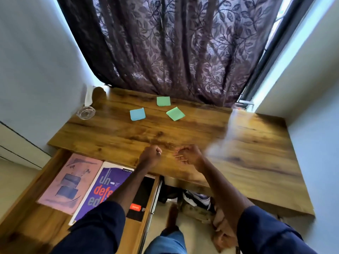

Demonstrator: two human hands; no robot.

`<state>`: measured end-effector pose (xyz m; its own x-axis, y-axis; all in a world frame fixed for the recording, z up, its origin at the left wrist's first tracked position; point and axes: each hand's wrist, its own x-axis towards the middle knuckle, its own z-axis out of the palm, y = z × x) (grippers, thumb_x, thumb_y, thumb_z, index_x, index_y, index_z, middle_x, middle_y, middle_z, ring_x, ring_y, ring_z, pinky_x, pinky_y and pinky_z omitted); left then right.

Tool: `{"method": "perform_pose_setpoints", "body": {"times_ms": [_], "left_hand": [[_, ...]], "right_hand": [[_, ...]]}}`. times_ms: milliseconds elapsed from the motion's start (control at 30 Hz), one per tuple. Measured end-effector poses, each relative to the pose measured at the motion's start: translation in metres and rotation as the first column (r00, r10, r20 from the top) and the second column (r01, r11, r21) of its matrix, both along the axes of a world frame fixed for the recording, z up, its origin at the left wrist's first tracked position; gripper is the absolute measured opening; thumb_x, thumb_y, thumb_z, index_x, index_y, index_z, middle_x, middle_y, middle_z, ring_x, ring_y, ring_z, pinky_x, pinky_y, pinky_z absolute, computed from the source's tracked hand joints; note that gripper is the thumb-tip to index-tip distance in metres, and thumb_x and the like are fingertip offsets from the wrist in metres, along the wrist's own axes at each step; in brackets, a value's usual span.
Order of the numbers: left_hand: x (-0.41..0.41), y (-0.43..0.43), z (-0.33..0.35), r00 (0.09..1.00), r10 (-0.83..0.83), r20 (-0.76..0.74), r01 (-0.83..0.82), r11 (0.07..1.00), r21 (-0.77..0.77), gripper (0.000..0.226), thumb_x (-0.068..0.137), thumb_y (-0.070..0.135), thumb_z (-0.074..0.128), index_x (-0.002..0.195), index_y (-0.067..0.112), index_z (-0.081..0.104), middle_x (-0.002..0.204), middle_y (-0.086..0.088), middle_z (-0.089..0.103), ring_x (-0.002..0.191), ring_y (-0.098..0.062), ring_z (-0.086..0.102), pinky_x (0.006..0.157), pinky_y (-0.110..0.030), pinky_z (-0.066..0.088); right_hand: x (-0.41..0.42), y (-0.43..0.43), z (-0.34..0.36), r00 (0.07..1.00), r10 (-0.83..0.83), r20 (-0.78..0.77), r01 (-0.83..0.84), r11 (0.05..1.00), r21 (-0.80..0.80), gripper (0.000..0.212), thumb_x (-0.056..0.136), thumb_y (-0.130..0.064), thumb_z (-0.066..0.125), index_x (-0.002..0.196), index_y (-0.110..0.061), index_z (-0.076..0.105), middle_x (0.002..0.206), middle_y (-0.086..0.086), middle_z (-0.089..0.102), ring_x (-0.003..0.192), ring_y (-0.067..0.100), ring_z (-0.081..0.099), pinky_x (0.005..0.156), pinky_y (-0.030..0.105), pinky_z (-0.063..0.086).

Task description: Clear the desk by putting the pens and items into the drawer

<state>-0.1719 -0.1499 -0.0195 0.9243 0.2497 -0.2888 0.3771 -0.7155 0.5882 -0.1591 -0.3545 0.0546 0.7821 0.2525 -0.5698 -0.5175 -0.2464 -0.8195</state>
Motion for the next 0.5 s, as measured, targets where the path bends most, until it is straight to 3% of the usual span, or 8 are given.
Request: {"method": "perform_pose_setpoints", "body": {"times_ms": [100, 167, 233, 333, 433, 500], "left_hand": [[0.055, 0.017, -0.006, 0.997, -0.003, 0.072, -0.001, 0.999, 0.052, 0.01, 0.093, 0.024, 0.058, 0.091, 0.027, 0.068, 0.103, 0.004, 0.072, 0.1, -0.022, 0.067, 0.086, -0.033, 0.053], [0.095, 0.03, -0.01, 0.995, -0.005, 0.102, -0.005, 0.995, 0.097, 0.011, 0.097, 0.025, 0.058, 0.1, 0.024, 0.069, 0.106, 0.003, 0.071, 0.102, -0.021, 0.065, 0.085, -0.031, 0.051], [0.128, 0.043, -0.012, 0.994, -0.004, 0.114, -0.011, 0.991, 0.132, 0.013, 0.098, 0.025, 0.06, 0.105, 0.02, 0.07, 0.106, 0.001, 0.071, 0.102, -0.02, 0.065, 0.086, -0.029, 0.051], [0.182, 0.07, -0.018, 0.991, -0.033, 0.129, 0.009, 0.984, 0.181, 0.011, 0.095, 0.02, 0.063, 0.102, 0.016, 0.07, 0.102, -0.003, 0.07, 0.1, -0.021, 0.064, 0.082, -0.028, 0.05], [0.228, 0.103, -0.027, 0.987, -0.025, 0.157, -0.011, 0.974, 0.225, 0.006, 0.087, 0.014, 0.067, 0.092, 0.017, 0.068, 0.096, -0.004, 0.069, 0.099, -0.025, 0.064, 0.082, -0.038, 0.056], [0.253, 0.121, -0.033, 0.987, -0.001, 0.16, -0.04, 0.966, 0.257, 0.019, 0.085, 0.013, 0.07, 0.103, 0.014, 0.068, 0.11, -0.008, 0.067, 0.111, -0.03, 0.06, 0.091, -0.043, 0.055]], "right_hand": [[0.06, 0.012, -0.021, 1.0, -0.003, -0.027, 0.002, 0.999, -0.053, 0.016, 0.098, -0.004, 0.051, 0.091, -0.005, 0.066, 0.1, 0.024, 0.071, 0.074, 0.025, 0.067, 0.058, 0.031, 0.044], [0.107, 0.024, -0.043, 0.999, -0.042, -0.034, 0.038, 0.993, -0.11, 0.018, 0.1, -0.009, 0.052, 0.093, -0.001, 0.066, 0.099, 0.026, 0.07, 0.07, 0.022, 0.069, 0.056, 0.031, 0.051], [0.153, 0.04, -0.059, 0.999, 0.026, 0.048, -0.014, 0.972, -0.236, 0.017, 0.099, -0.016, 0.057, 0.101, -0.002, 0.068, 0.104, 0.023, 0.07, 0.074, 0.018, 0.073, 0.056, 0.031, 0.057], [0.212, 0.068, -0.06, 0.955, 0.136, 0.262, 0.037, 0.824, -0.566, 0.024, 0.092, -0.025, 0.064, 0.112, -0.011, 0.067, 0.106, 0.009, 0.071, 0.098, 0.028, 0.07, 0.075, 0.036, 0.055], [0.261, 0.082, -0.07, 0.918, 0.152, 0.367, 0.109, 0.793, -0.6, 0.031, 0.085, -0.025, 0.074, 0.111, -0.01, 0.072, 0.114, 0.008, 0.072, 0.105, 0.029, 0.069, 0.081, 0.033, 0.053], [0.294, 0.082, -0.089, 0.923, 0.125, 0.364, 0.136, 0.778, -0.613, 0.038, 0.08, -0.032, 0.08, 0.109, -0.011, 0.07, 0.117, 0.012, 0.069, 0.11, 0.032, 0.064, 0.084, 0.038, 0.053]]}}
